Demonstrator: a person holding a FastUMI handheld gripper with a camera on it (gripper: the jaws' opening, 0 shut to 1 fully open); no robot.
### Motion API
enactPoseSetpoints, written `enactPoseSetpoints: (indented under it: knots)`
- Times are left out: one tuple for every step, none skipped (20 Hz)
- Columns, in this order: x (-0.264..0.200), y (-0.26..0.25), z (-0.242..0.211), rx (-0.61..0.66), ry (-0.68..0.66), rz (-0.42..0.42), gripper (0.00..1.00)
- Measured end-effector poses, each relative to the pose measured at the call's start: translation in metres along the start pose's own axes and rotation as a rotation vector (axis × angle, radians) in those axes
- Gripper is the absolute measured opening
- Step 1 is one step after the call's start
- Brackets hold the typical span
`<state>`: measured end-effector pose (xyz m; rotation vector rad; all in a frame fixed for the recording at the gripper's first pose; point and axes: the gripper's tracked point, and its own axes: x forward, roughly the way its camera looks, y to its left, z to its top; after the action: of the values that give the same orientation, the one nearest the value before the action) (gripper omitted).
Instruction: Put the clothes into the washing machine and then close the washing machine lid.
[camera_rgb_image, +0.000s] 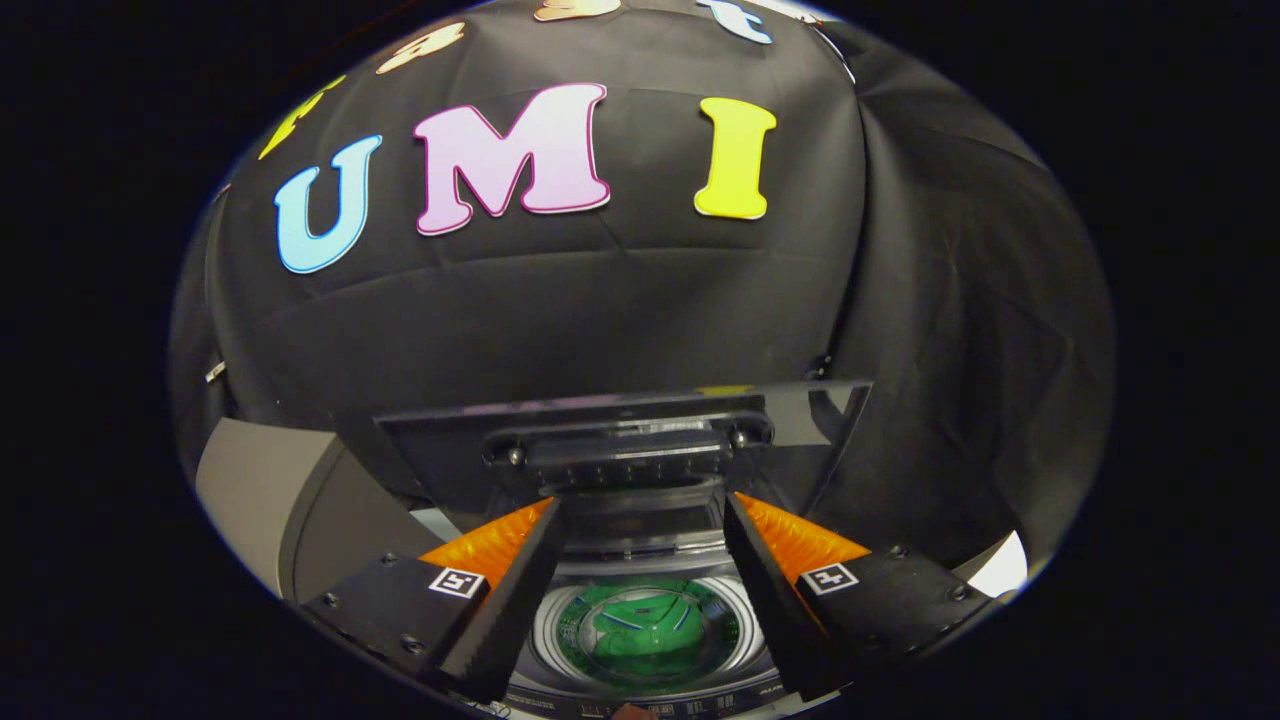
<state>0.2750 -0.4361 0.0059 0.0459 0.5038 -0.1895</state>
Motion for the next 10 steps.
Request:
enactPoseSetpoints:
  knots:
    - [-0.002, 0.002, 0.008, 0.007, -0.013, 0.004, 0.99]
    - [0.000, 0.003, 0.016, 0.015, -0.030, 0.005, 0.99]
    - [0.001, 0.004, 0.022, 0.019, -0.038, 0.007, 0.98]
    - [0.002, 0.006, 0.029, 0.020, -0.050, 0.011, 0.99]
    - [0.003, 0.006, 0.035, 0.014, -0.059, 0.009, 0.99]
    - [0.004, 0.006, 0.041, 0.007, -0.060, 0.007, 0.99]
    - [0.010, 0.007, 0.047, 0.005, -0.067, 0.007, 0.98]
    - [0.015, 0.008, 0.054, 0.007, -0.072, 0.008, 0.99]
    - [0.019, 0.010, 0.058, 0.018, -0.074, 0.016, 0.98]
    - [0.023, 0.011, 0.063, 0.026, -0.080, 0.015, 0.98]
